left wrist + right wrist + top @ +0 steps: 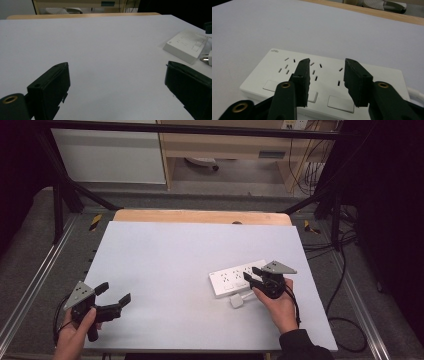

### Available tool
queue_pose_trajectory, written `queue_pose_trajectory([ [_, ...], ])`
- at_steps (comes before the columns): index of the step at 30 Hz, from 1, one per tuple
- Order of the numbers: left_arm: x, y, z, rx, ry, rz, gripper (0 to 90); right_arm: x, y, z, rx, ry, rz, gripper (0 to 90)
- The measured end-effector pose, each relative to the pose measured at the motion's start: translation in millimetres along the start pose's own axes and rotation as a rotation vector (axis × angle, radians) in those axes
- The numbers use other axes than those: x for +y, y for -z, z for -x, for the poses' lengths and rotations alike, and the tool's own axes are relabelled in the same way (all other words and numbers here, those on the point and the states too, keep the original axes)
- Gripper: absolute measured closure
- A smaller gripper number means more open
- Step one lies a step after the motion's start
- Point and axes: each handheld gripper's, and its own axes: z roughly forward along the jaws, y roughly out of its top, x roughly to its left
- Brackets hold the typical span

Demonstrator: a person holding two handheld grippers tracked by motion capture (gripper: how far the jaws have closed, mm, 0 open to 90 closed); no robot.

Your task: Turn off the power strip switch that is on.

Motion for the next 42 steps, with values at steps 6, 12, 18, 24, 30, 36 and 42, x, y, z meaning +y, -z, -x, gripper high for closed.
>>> queue_pose_trajectory([
  [6, 0.2, 0.3, 0.1, -0.001, -0.001, 0.006, 6.0, 1.8, 0.0, 1.1, -0.014, -0.026, 0.006, 41.8],
  [12, 0.1, 0.3, 0.0, 0.0, -0.003, 0.002, 6.0, 4.1, 0.3, -0.5, -0.024, -0.023, 0.005, 27.0],
  [18, 0.0, 0.3, -0.1, -0.002, -0.001, 0.003, 6.0, 7.1, 1.5, -2.6, -0.055, -0.036, 0.014, 6.9],
  [24, -0.1, 0.2, -0.2, -0.001, 0.001, 0.003, 6.0, 7.5, -0.3, -5.1, -0.051, -0.013, 0.036, 2.7],
  [30, -0.1, 0.2, -0.1, 0.0, -0.003, 0.001, 6.0, 10.7, 0.1, -5.0, -0.049, -0.01, 0.053, 3.1],
  [36, -0.1, 0.3, 0.0, -0.002, -0.003, -0.001, 6.0, 15.6, 3.8, -2.6, -0.045, -0.001, 0.075, 3.5],
  [42, -0.2, 0.1, 0.4, -0.001, -0.004, -0.001, 6.0, 19.5, 6.0, -0.2, -0.041, 0.002, 0.075, 3.6],
])
